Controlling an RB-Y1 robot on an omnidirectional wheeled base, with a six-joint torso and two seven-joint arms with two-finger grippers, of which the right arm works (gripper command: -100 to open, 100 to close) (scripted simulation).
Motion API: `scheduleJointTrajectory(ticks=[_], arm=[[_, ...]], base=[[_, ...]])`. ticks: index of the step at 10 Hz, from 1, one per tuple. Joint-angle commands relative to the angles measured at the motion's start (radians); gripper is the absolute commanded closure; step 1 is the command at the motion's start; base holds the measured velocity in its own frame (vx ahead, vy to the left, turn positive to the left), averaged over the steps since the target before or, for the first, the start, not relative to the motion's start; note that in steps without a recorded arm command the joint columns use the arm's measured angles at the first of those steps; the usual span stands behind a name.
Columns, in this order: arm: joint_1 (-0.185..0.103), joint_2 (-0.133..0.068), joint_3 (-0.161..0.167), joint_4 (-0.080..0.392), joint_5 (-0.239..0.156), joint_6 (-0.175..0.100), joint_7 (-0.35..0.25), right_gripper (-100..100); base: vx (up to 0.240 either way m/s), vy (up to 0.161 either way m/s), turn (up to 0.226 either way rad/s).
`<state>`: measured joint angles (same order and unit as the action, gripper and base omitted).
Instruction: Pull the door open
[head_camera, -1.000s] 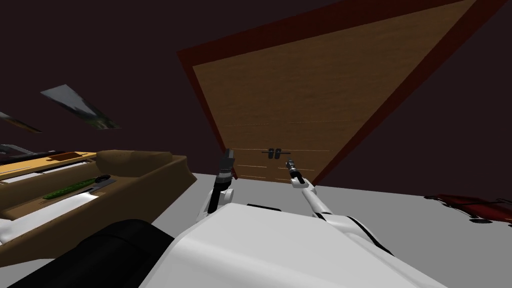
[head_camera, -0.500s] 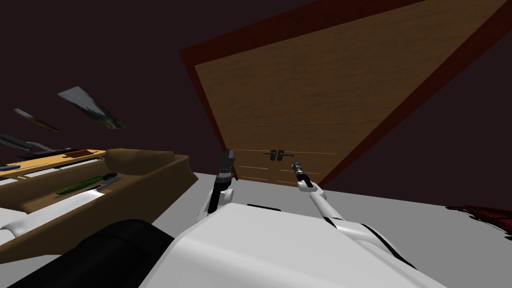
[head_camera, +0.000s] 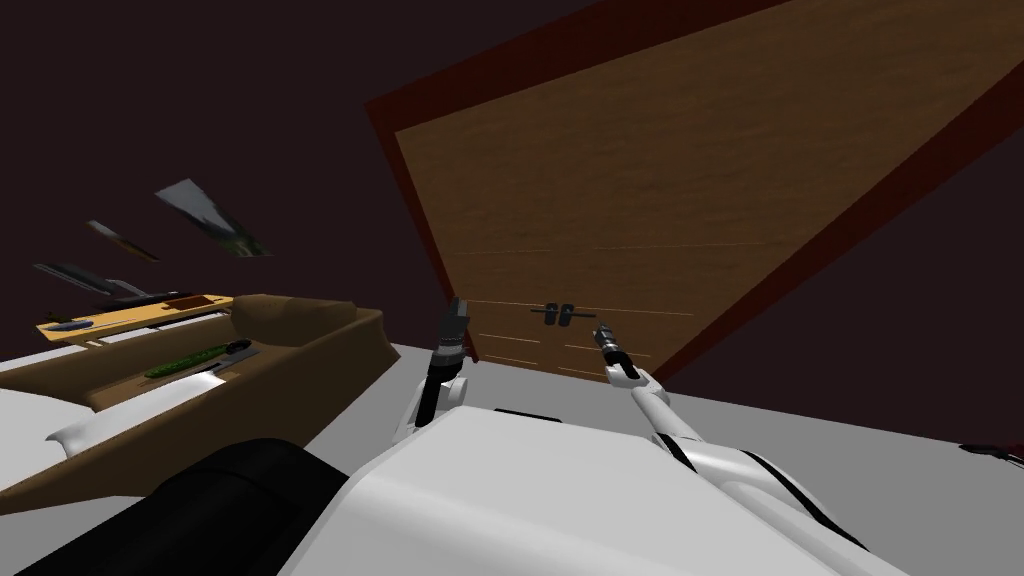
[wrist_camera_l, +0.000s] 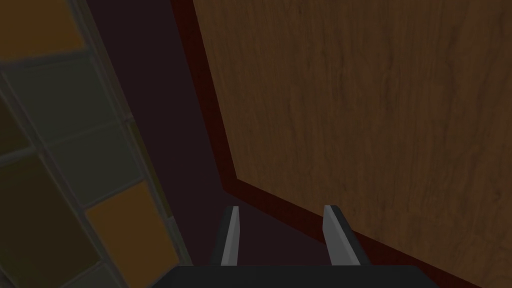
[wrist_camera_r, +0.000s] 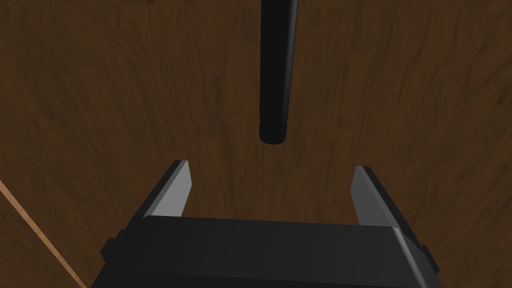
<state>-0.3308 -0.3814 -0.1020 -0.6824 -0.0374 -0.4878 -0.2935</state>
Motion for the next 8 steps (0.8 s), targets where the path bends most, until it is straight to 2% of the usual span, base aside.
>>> scheduleJointTrajectory(ticks=[1,3,4,5,6,8], arm=[[0.022,-0.029,-0.01,-0.005,-0.008,-0.009,-0.018,-100],[0.022,-0.037,-0.007,-0.002,-0.011,-0.018,-0.03,-100],[0.014,-0.029,0.004,-0.006,-0.009,-0.024,-0.036,-100],[0.029,-0.032,-0.002,-0.026,-0.01,-0.01,-0.031,-100],[0.029,-0.032,-0.002,-0.026,-0.01,-0.01,-0.031,100],[0.029,-0.032,-0.002,-0.026,-0.01,-0.01,-0.031,100]], base=[[0.138,0.018,0.19],[0.193,-0.019,0.15],[0.184,0.088,0.277],[0.086,0.051,0.056],[-0.009,-0.013,-0.052],[-0.027,-0.016,0.009]])
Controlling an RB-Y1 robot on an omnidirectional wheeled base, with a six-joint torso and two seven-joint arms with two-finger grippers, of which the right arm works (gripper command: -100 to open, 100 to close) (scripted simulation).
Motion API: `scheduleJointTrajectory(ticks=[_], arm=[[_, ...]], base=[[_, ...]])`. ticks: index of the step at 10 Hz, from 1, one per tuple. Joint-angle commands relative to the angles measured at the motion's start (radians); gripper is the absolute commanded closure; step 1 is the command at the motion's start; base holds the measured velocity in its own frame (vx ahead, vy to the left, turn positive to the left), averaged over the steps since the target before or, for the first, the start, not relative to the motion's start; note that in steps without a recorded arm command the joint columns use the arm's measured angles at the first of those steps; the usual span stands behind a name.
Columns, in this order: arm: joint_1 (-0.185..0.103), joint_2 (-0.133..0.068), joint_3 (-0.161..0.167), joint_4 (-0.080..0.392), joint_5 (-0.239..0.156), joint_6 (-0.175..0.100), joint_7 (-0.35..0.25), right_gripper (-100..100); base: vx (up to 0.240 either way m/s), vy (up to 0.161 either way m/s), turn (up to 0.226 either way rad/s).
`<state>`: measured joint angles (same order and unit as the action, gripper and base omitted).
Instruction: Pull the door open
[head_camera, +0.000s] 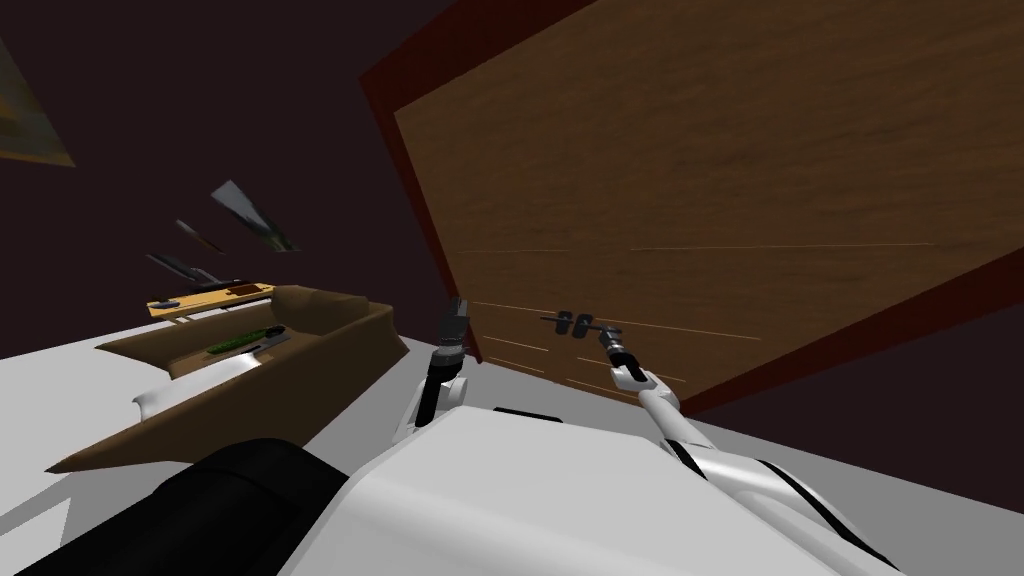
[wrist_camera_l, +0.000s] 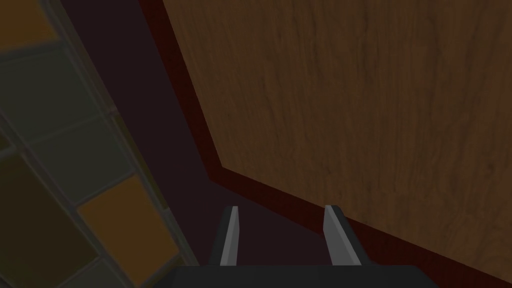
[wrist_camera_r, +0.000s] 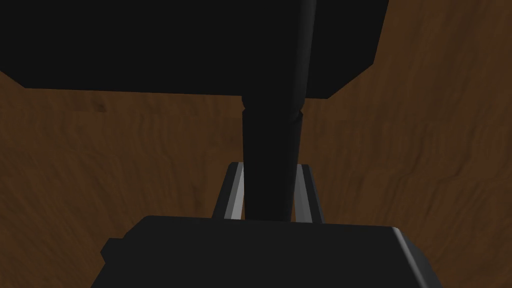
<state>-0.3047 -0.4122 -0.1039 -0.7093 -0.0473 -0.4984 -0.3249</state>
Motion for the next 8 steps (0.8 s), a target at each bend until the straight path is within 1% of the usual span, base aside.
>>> scheduleJointTrajectory(ticks=[1,3,4,6,8], arm=[[0.002,-0.001,-0.001,0.001,0.0,0.001,0.001,100],[0.002,-0.001,-0.001,0.001,0.0,0.001,0.001,100],[0.012,-0.012,0.005,0.003,0.001,-0.001,-0.011,100],[0.017,-0.022,0.017,0.0,0.004,-0.006,-0.026,100],[0.021,-0.032,0.043,-0.008,0.011,-0.014,-0.051,100]], base=[[-0.019,-0.004,0.006],[-0.005,0.001,-0.001],[-0.118,-0.041,0.026],[-0.17,-0.056,0.069],[-0.198,-0.059,0.098]])
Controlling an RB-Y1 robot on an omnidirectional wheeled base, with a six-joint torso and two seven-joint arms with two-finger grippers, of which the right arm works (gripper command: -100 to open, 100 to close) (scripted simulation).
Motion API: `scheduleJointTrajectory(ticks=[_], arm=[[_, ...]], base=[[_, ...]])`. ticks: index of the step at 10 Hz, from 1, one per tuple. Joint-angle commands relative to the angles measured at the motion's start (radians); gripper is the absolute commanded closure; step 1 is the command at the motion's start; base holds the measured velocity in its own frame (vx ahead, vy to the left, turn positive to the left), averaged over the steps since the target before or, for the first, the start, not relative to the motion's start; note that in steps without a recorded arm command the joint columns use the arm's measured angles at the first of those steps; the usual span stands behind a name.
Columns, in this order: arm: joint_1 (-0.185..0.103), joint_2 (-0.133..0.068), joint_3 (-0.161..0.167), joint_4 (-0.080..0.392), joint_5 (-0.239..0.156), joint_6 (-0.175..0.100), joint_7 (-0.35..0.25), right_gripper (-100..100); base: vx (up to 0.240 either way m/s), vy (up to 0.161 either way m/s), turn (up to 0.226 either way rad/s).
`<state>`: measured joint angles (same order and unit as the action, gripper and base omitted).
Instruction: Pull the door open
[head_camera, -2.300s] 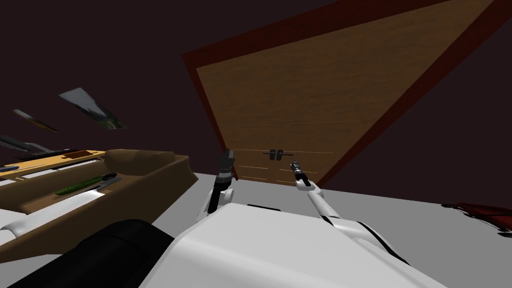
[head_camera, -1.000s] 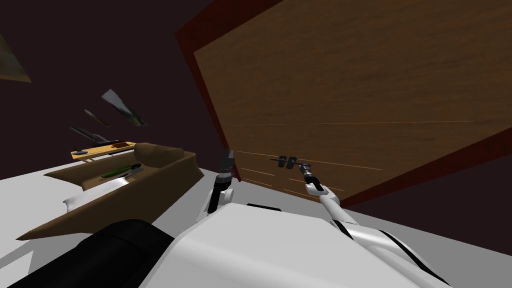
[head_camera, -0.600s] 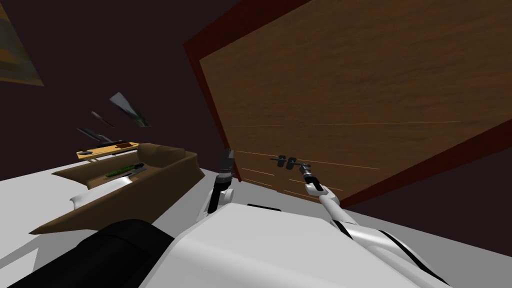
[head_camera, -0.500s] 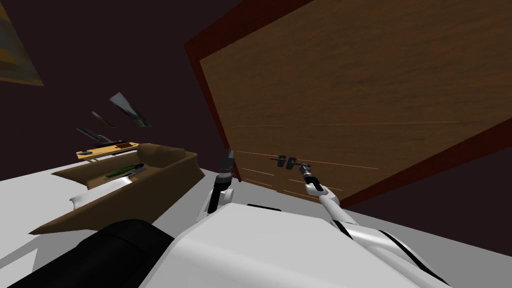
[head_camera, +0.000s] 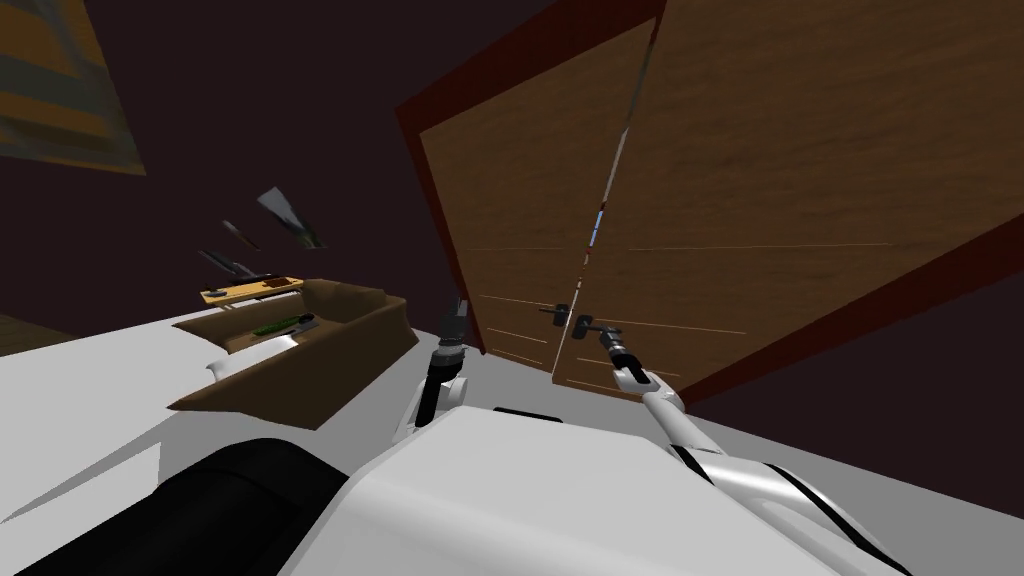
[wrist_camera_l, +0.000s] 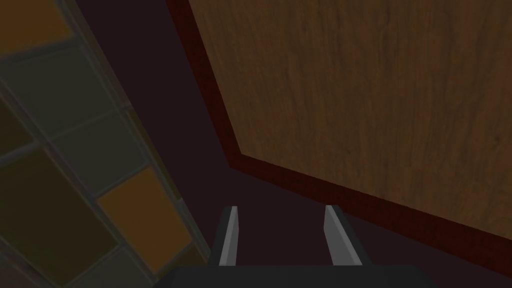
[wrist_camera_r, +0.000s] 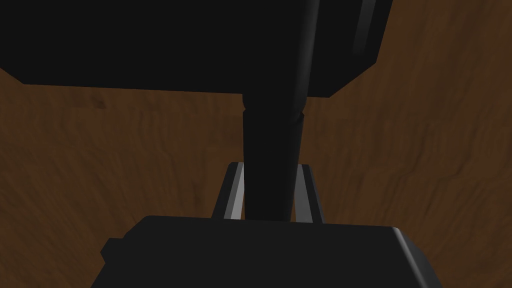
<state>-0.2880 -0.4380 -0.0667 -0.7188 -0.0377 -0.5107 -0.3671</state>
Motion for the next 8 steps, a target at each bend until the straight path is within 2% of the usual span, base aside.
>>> scheduleJointTrajectory(ticks=[1,5,8], arm=[[0.006,-0.009,0.021,-0.003,0.006,-0.007,-0.022,100],[0.007,-0.016,0.084,-0.024,0.024,-0.027,-0.073,100],[0.009,-0.02,0.084,-0.013,0.024,-0.027,-0.074,100]], base=[[-0.215,-0.055,0.132],[-0.228,-0.093,0.134],[-0.061,-0.055,0.022]])
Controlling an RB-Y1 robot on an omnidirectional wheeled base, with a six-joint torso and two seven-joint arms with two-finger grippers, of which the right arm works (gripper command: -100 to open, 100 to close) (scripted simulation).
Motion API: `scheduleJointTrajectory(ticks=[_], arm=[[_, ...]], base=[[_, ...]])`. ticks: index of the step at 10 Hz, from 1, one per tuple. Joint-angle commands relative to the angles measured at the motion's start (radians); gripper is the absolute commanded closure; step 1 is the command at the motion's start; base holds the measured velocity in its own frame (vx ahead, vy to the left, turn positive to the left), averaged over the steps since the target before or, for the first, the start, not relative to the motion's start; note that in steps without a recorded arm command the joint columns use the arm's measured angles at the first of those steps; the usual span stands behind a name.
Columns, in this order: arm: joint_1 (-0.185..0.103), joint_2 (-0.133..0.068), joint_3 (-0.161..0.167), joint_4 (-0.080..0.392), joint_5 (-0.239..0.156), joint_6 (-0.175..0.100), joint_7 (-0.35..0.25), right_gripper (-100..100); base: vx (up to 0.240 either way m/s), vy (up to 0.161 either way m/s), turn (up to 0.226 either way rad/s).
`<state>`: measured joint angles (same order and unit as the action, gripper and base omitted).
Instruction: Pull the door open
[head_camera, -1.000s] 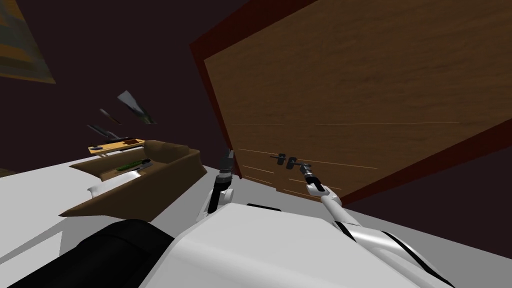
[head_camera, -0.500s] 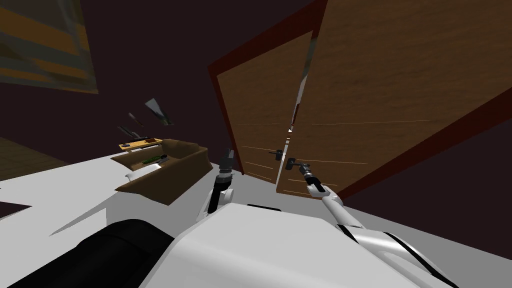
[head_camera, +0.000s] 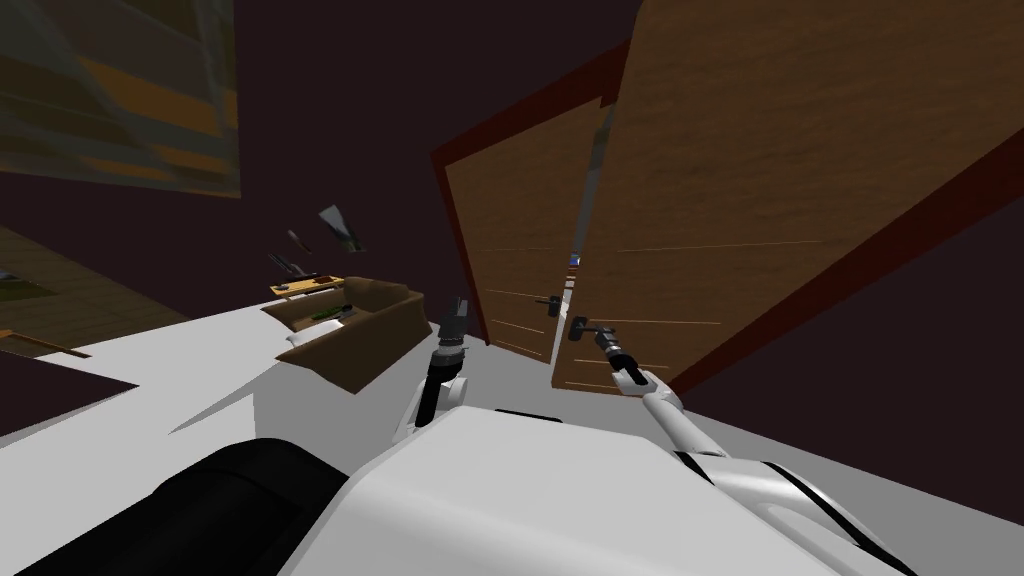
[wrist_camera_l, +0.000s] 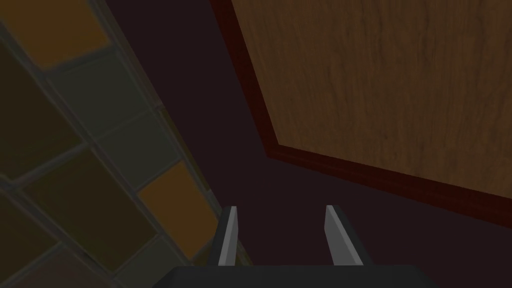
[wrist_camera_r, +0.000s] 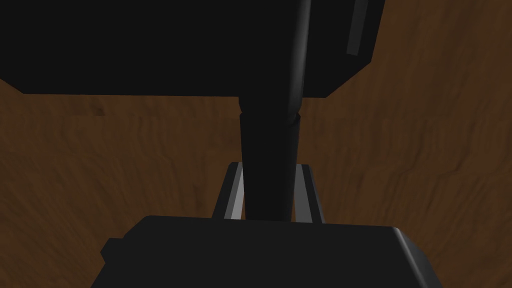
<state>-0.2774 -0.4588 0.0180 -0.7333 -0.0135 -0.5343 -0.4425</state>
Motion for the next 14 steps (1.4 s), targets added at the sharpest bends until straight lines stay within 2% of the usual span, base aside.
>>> scheduleJointTrajectory(ticks=[1,2,5,7,8,11,12,13,14], arm=[[0.005,-0.008,0.024,-0.013,0.009,-0.011,-0.021,100],[0.007,-0.01,0.031,-0.017,0.011,-0.014,-0.027,100],[0.017,-0.026,0.077,-0.043,0.027,-0.034,-0.067,100],[0.019,-0.029,0.085,-0.047,0.03,-0.038,-0.074,100],[0.024,-0.036,0.108,-0.06,0.038,-0.048,-0.094,100],[0.033,-0.049,0.146,-0.081,0.052,-0.064,-0.127,100],[0.041,-0.059,0.13,-0.096,0.046,-0.044,-0.122,100],[0.056,-0.079,0.148,-0.098,0.052,-0.074,-0.146,100],[0.062,-0.086,0.154,-0.1,0.053,-0.085,-0.154,100]], base=[[-0.139,-0.061,0.049],[-0.202,-0.092,0.074],[-0.178,-0.086,0.059],[-0.163,-0.077,0.027],[-0.148,-0.096,0.034],[-0.172,-0.122,0.071],[-0.068,-0.056,0.015],[-0.116,-0.062,0.106],[-0.175,-0.093,0.092]])
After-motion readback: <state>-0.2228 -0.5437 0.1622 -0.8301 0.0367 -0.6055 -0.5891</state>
